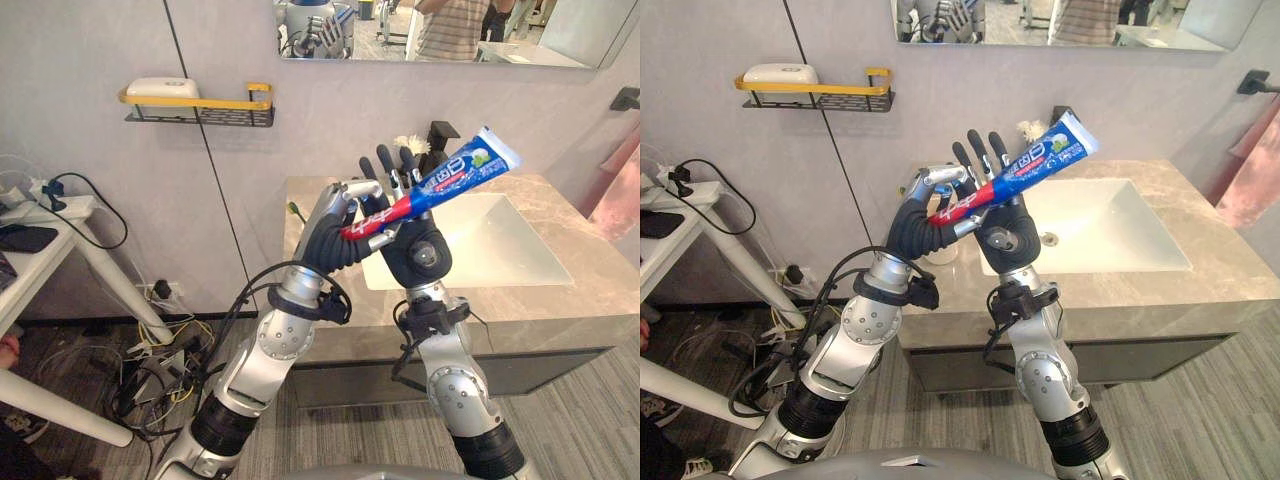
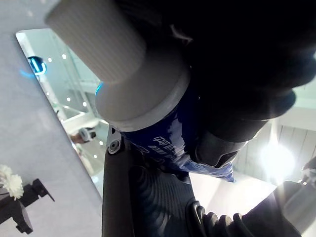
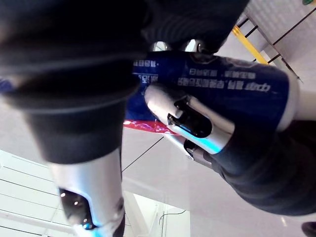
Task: Organize washtable
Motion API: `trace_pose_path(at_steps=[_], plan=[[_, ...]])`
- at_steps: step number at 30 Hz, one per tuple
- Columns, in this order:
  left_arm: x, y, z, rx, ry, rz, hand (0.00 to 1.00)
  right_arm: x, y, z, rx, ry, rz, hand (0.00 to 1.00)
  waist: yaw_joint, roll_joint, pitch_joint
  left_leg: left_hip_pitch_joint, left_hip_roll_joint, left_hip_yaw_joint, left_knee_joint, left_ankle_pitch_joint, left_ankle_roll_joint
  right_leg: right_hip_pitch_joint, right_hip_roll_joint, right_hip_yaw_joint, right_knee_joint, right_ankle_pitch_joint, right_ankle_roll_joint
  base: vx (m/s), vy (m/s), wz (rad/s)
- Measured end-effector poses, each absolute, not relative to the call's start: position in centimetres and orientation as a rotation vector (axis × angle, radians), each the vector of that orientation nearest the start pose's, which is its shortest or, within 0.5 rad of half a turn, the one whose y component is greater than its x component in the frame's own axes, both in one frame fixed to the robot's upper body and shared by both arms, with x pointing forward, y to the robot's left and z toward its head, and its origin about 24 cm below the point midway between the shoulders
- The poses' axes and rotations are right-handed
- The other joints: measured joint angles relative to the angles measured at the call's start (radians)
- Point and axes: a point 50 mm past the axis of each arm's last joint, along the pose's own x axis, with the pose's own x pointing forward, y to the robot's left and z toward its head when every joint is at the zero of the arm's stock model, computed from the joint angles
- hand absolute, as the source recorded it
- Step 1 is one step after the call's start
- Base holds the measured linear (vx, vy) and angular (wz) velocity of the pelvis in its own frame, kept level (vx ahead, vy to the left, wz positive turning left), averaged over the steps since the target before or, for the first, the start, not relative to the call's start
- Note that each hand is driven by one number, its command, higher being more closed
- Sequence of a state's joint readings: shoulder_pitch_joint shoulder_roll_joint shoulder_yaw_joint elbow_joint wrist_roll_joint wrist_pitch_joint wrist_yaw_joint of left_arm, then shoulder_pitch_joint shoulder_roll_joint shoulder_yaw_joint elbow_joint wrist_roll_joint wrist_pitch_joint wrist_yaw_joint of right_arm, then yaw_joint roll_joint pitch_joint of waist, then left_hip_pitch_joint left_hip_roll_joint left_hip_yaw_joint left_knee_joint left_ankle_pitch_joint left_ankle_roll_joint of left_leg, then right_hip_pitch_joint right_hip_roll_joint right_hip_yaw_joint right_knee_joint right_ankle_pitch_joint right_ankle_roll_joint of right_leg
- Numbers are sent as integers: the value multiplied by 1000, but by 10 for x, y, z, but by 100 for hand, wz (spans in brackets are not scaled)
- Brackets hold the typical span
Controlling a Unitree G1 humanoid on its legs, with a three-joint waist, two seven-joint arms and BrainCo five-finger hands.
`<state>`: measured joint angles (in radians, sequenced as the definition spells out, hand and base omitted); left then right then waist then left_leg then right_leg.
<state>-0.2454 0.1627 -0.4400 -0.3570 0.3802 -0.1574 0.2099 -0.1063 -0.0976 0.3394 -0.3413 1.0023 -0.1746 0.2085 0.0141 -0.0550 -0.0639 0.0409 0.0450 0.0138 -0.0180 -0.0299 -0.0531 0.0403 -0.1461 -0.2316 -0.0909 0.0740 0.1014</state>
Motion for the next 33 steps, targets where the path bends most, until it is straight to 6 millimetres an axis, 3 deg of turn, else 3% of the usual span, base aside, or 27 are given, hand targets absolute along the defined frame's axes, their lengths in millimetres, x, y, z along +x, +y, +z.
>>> trace_pose_path(at_steps=[21,22,33], plan=[[228,58,164,361,-780,-268,100,244,-102,165,934,-544,560,0,1,-3,-2,4,0,4,-10,4,1,-1,0,1,0,-1,2,0,0,0],[228,58,164,362,-779,-268,100,244,-103,165,934,-548,555,100,2,-3,-2,4,0,4,-10,4,1,-1,0,1,0,-1,2,0,0,0],[225,53,164,343,-787,-296,100,245,-98,171,937,-556,581,100,5,-2,-2,5,0,5,-10,4,1,-1,0,3,0,-1,2,0,0,0]])
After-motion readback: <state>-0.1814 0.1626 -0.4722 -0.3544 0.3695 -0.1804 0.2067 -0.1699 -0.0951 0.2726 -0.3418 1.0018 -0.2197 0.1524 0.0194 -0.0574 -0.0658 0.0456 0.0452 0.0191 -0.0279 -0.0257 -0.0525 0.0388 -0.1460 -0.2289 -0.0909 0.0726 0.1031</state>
